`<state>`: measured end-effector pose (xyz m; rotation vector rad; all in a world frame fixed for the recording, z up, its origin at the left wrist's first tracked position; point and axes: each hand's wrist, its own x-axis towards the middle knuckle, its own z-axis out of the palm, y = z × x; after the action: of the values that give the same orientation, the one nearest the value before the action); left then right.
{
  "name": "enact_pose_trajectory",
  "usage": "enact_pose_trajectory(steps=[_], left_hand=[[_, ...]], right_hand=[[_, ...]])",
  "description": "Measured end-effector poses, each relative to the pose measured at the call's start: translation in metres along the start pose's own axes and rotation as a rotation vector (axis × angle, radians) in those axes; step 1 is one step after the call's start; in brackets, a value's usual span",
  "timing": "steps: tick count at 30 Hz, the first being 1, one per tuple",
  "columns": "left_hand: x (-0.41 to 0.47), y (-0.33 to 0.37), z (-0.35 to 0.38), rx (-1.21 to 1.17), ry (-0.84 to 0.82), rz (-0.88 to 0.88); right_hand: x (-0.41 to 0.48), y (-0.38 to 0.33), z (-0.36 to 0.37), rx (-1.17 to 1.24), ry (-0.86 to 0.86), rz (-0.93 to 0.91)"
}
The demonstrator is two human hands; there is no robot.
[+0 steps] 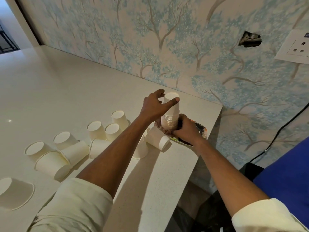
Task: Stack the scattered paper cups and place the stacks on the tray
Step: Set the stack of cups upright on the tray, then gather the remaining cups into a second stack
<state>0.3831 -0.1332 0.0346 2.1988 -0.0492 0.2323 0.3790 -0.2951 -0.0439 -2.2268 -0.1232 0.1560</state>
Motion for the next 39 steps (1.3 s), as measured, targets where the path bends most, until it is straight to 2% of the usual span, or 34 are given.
enact_pose_trajectory(steps=[3,5,7,8,11,15,20,24,28,34,39], left_hand=[[-0.008,0.001,-0.013,0.016,0.04,0.019],[-0.019,0.0,-0.028,0.02,0.064,0.041],[-0.034,-0.007,-0.042,0.001,0.108,0.067],[-0.045,-0.011,-0.049,-0.005,0.137,0.073],[-0.076,-0.027,-0.06,0.033,0.2,0.073],[-0.106,-0.046,-0.057,0.111,0.202,0.053],[-0.129,-0.055,-0.053,0.117,0.226,0.029],[-0.142,-0.058,-0.05,0.216,0.251,0.004],[-0.15,-0.064,-0.041,0.366,0.17,-0.059],[-0.16,-0.073,-0.027,0.38,0.18,-0.125],[-0.165,-0.076,-0.023,0.306,0.233,-0.119]], right_hand=[[-0.016,-0.007,-0.014,-0.005,0.016,0.013],[-0.033,-0.011,-0.015,-0.04,0.191,-0.006],[-0.053,-0.014,-0.007,-0.047,0.372,-0.117],[-0.061,-0.015,0.0,-0.037,0.399,-0.183],[-0.078,-0.022,0.023,-0.013,0.254,-0.29],[-0.084,-0.032,0.044,-0.202,0.11,-0.36],[-0.077,-0.026,0.056,-0.309,0.08,-0.335],[-0.076,-0.023,0.062,-0.373,0.1,-0.333],[-0.084,-0.017,0.061,-0.287,0.102,-0.301],[-0.102,-0.002,0.058,-0.071,0.133,-0.253],[-0.117,0.002,0.055,0.074,0.143,-0.292]])
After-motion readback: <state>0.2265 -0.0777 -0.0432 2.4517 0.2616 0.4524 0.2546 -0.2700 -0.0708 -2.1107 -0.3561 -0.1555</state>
